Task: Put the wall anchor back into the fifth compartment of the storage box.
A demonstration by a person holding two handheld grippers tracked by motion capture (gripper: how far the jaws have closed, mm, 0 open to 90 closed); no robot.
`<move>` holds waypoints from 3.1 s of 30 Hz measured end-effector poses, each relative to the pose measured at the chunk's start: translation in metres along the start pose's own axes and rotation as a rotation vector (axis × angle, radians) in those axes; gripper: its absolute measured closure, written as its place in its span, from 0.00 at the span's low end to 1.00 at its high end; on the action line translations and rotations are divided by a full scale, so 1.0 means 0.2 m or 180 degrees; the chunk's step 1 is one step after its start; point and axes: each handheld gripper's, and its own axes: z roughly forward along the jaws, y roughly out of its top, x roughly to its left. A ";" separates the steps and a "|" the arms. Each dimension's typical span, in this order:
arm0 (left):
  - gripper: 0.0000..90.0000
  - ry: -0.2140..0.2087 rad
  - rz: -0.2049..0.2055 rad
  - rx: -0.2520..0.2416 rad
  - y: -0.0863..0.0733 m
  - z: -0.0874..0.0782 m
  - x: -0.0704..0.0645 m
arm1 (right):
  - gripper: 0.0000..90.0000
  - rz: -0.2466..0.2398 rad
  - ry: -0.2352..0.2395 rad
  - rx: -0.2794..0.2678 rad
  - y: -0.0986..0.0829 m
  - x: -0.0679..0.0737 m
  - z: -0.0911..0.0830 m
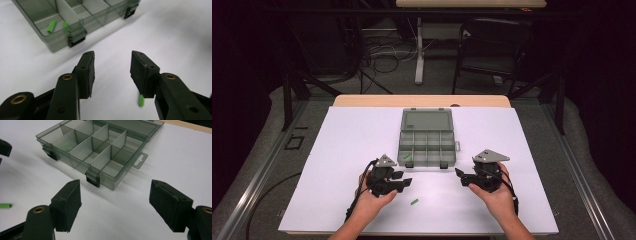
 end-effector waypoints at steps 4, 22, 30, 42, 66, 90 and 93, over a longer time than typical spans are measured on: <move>0.62 -0.0008 0.0095 0.0029 -0.03 0.00 -0.05 | 0.28 0.0008 0.0009 0.0001 0.00 0.00 0.00; 0.80 -0.0102 0.0243 0.0270 -0.11 0.08 -0.15 | 0.28 0.0012 0.0004 -0.0004 0.00 0.01 0.00; 0.83 -0.0138 0.0262 0.0387 -0.15 0.11 -0.16 | 0.28 -0.0001 0.0003 -0.0014 0.00 0.00 0.00; 0.93 -0.0046 0.0270 0.0400 -0.15 0.13 -0.17 | 0.28 -0.0001 0.0003 -0.0030 0.00 0.00 -0.01; 0.94 -0.0103 0.0180 0.0325 -0.13 0.08 -0.12 | 0.28 0.0003 -0.0004 -0.0005 0.00 0.00 0.00; 0.94 -0.0099 -0.0017 0.0097 0.00 -0.04 -0.01 | 0.28 0.0003 -0.0010 -0.0004 0.00 0.00 -0.01; 0.94 -0.0090 -0.0054 0.0085 0.02 -0.06 0.00 | 0.28 -0.0002 -0.0012 -0.0022 0.00 0.00 0.00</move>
